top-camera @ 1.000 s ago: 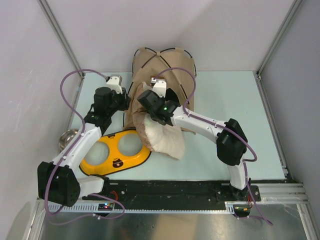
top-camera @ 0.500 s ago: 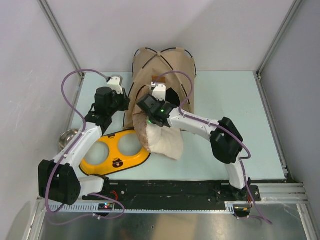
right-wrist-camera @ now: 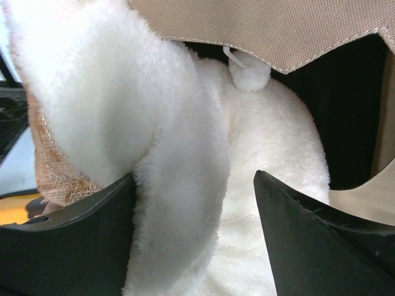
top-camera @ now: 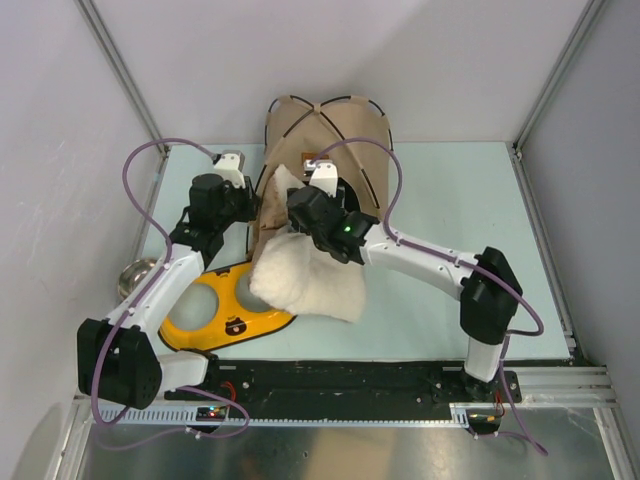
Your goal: Set up the pet tent
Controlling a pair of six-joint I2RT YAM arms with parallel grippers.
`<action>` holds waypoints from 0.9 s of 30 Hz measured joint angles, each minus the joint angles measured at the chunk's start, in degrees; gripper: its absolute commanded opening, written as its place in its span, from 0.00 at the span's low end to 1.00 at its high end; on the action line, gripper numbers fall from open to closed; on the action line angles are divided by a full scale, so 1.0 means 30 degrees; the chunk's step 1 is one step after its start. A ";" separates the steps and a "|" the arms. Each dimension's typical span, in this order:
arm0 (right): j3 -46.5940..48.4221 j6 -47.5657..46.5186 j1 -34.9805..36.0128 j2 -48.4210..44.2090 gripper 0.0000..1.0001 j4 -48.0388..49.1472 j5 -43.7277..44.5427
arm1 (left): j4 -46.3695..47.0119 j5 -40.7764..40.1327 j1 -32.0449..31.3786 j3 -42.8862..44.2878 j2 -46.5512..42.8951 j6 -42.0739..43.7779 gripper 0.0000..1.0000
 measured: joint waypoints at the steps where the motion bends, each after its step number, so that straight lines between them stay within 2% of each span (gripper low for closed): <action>1: -0.0051 -0.0117 0.0022 -0.0219 0.81 -0.0007 -0.0182 | 0.0000 0.0029 0.0000 0.0000 0.0000 -0.0007 0.32; 8: -0.0882 -0.0364 0.0160 -0.2616 0.94 -0.0007 -0.1916 | 0.0015 0.0299 0.0007 0.0073 0.0160 -0.0022 0.32; 13: -0.2193 -0.0663 0.0175 -0.4612 0.95 0.0787 -0.3818 | 0.0029 0.0444 0.0058 0.0219 0.0423 -0.0153 0.32; 19: -0.2251 -0.1362 -0.0306 -0.4175 0.93 0.3155 -0.6193 | 0.0036 0.0670 0.0087 0.0233 0.0444 -0.0182 0.31; 24: -0.0444 -0.2033 -0.1078 -0.1443 0.80 0.3927 -0.7249 | 0.0029 0.0787 0.0102 0.0233 0.0444 -0.0306 0.30; 25: 0.0255 -0.2171 -0.1217 -0.0648 0.74 0.3883 -0.7249 | 0.0029 0.0787 0.0109 0.0233 0.0444 -0.0306 0.30; 27: 0.1268 -0.2353 -0.1377 0.0597 0.52 0.3614 -0.7060 | 0.0022 0.0780 0.0131 0.0233 0.0444 -0.0313 0.30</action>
